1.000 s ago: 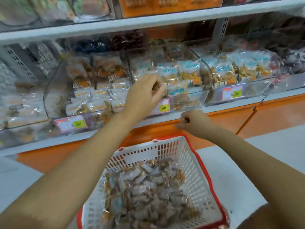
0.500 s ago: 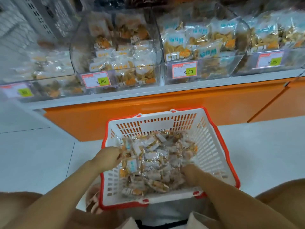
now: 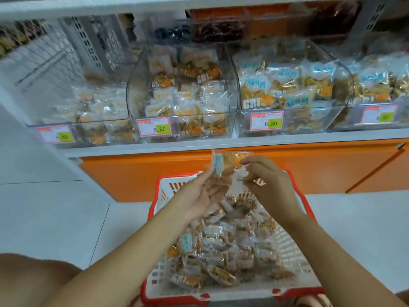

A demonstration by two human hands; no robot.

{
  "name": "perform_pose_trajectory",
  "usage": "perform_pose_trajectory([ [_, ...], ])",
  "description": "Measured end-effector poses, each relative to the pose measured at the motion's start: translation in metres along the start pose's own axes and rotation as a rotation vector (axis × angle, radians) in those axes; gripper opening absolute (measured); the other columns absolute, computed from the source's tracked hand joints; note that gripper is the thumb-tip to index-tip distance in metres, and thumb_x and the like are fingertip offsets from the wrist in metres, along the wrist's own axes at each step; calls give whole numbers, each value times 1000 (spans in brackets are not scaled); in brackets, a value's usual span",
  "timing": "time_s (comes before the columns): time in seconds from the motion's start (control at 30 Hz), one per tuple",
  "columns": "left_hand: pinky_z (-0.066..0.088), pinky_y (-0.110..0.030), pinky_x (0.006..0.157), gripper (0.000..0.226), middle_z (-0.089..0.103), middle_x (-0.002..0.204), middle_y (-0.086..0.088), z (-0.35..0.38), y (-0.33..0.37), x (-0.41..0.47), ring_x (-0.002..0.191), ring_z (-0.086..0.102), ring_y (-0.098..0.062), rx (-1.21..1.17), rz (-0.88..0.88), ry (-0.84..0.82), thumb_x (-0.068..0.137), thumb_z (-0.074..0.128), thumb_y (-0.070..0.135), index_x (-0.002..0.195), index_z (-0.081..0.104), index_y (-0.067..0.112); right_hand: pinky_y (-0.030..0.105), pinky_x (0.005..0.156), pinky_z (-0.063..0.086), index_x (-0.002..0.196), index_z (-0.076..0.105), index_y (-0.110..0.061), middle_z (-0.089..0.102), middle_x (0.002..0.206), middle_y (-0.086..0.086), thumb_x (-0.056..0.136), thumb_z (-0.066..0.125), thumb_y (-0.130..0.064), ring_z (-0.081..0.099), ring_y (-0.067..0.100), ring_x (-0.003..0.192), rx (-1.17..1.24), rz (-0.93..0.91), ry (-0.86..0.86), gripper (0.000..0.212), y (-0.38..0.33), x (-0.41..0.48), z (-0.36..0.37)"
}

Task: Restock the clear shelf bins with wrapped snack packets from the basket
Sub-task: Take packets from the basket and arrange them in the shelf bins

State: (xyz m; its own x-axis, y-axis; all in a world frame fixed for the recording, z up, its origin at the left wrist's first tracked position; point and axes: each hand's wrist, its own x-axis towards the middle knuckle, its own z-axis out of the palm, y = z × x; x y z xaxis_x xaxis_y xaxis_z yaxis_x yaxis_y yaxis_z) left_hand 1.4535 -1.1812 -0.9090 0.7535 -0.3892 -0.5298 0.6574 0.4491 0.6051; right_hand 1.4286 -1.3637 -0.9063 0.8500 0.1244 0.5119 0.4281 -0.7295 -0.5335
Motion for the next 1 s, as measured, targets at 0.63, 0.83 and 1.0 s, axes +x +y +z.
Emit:
perform_pose_trajectory([
  [0.63, 52, -12, 73, 27, 66, 103, 11, 130, 85, 13, 91, 63, 1, 957, 798, -32, 89, 64, 27, 116, 61, 23, 26, 73, 48, 77, 74, -14, 73, 73, -7, 68, 81, -29, 68, 10, 76, 316, 584, -174, 19, 5, 101, -134],
  [0.83, 49, -31, 89, 30, 63, 113, 0, 184, 87, 67, 96, 56, -12, 1447, 978, 91, 89, 65, 21, 118, 62, 14, 25, 51, 35, 86, 64, -15, 64, 82, 3, 82, 74, -29, 52, 11, 60, 6, 655, 200, 18, 64, 137, -182],
  [1.0, 51, -38, 85, 28, 66, 108, -7, 202, 89, 102, 100, 60, -25, 1832, 892, 118, 90, 64, 30, 112, 66, 14, 30, 57, 38, 84, 55, -10, 59, 83, 8, 85, 71, -28, 52, 21, 71, -200, 648, 97, 25, 92, 148, -171],
])
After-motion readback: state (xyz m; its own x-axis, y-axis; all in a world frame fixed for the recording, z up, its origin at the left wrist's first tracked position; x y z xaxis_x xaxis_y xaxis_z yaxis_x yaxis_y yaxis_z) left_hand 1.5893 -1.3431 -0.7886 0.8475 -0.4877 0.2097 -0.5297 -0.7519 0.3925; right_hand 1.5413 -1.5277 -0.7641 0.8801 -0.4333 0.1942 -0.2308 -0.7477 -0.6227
